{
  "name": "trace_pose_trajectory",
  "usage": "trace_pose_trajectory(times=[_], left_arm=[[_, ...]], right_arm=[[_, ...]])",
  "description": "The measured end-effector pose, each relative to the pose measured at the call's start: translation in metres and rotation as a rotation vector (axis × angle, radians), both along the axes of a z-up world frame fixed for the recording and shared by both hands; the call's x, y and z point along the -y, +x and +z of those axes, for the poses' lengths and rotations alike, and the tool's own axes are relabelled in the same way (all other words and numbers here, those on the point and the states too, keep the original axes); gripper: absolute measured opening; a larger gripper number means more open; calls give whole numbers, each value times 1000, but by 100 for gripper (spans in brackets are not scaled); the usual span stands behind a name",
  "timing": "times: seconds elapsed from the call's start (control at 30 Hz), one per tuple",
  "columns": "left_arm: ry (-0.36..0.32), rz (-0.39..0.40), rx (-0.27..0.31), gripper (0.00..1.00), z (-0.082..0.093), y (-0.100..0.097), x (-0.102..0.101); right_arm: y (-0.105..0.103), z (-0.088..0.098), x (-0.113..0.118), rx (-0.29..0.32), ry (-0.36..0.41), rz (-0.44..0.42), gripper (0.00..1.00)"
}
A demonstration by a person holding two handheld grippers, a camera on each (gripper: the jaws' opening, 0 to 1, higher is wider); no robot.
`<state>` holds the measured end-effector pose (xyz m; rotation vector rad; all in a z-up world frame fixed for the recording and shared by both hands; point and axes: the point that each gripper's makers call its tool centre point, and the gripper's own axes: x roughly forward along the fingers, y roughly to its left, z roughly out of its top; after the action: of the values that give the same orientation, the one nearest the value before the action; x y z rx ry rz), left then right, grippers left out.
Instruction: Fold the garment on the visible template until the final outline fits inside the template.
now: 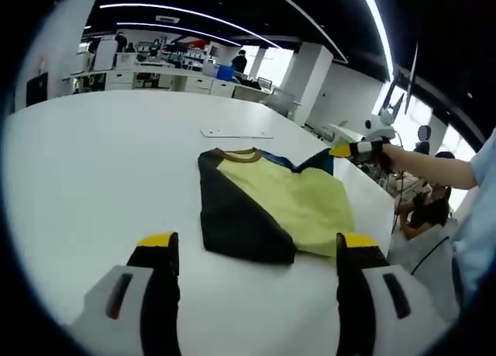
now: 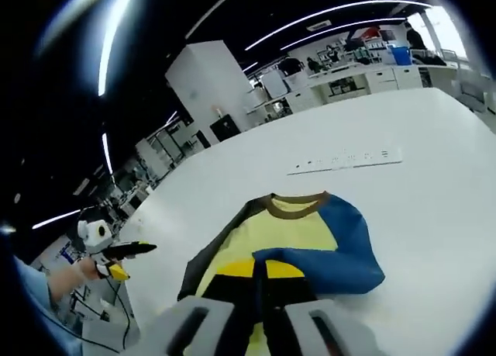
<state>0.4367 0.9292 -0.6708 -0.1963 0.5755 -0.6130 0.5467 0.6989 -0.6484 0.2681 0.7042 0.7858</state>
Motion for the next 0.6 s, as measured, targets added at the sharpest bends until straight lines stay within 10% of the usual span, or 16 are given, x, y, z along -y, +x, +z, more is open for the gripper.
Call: trace_pose_trajectory(times=[0.6], left_arm=[[-17, 53, -33, 80, -11, -5, -16]], right_arm=[[34, -36, -75, -43, -27, 80, 0]])
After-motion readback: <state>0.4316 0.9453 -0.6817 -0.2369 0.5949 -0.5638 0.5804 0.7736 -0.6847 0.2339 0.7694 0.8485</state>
